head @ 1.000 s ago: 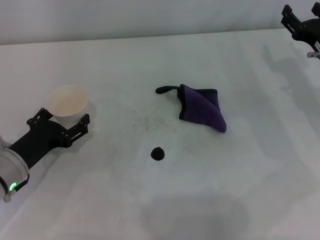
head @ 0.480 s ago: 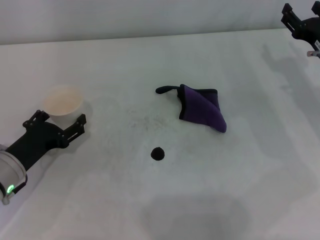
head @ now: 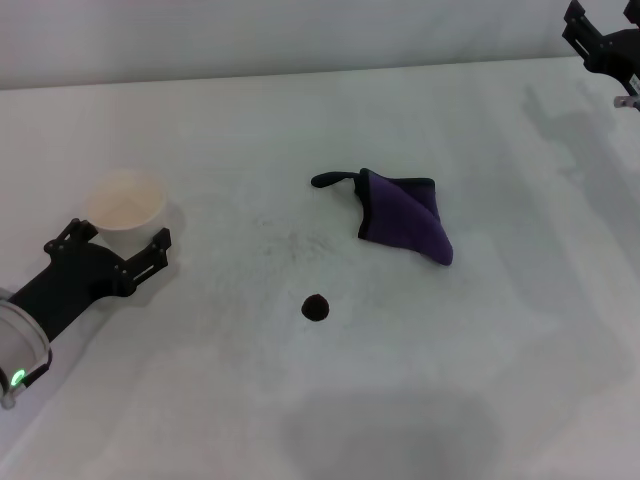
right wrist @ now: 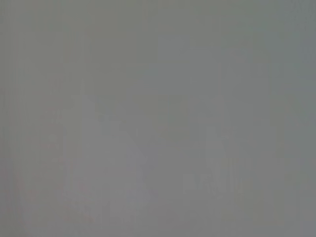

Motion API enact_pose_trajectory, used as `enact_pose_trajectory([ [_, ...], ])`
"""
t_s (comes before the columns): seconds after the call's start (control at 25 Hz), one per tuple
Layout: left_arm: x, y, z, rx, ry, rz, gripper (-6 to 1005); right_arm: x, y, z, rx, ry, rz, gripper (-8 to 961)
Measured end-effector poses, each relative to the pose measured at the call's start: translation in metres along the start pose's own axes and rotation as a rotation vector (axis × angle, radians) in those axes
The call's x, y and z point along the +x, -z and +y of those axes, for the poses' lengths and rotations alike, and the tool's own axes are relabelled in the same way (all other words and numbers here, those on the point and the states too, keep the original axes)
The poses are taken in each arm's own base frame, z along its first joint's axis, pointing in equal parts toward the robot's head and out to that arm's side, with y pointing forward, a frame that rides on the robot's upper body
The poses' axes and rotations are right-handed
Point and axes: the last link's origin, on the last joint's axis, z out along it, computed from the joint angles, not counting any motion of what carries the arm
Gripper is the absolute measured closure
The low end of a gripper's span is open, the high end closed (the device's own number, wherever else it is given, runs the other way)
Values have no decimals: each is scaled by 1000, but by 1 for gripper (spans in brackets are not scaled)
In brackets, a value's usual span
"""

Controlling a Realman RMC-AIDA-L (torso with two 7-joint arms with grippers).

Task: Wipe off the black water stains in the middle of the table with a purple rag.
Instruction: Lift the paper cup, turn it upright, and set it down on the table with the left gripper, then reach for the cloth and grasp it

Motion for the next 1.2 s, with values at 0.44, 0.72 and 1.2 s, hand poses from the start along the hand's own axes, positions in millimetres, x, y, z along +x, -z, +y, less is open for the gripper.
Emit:
enact_pose_trajectory([
  [0.44, -10, 11, 4, -11, 10, -12, 119, -1, -2, 2, -5, 4, -3, 124],
  [0.72, -16, 21, 4, 2, 30, -8, 118, -3, -4, 4, -16, 12, -5, 123],
  [1.2, -20, 54, -3, 89, 136, 111, 117, -1, -1, 1, -2, 5, -9, 123],
])
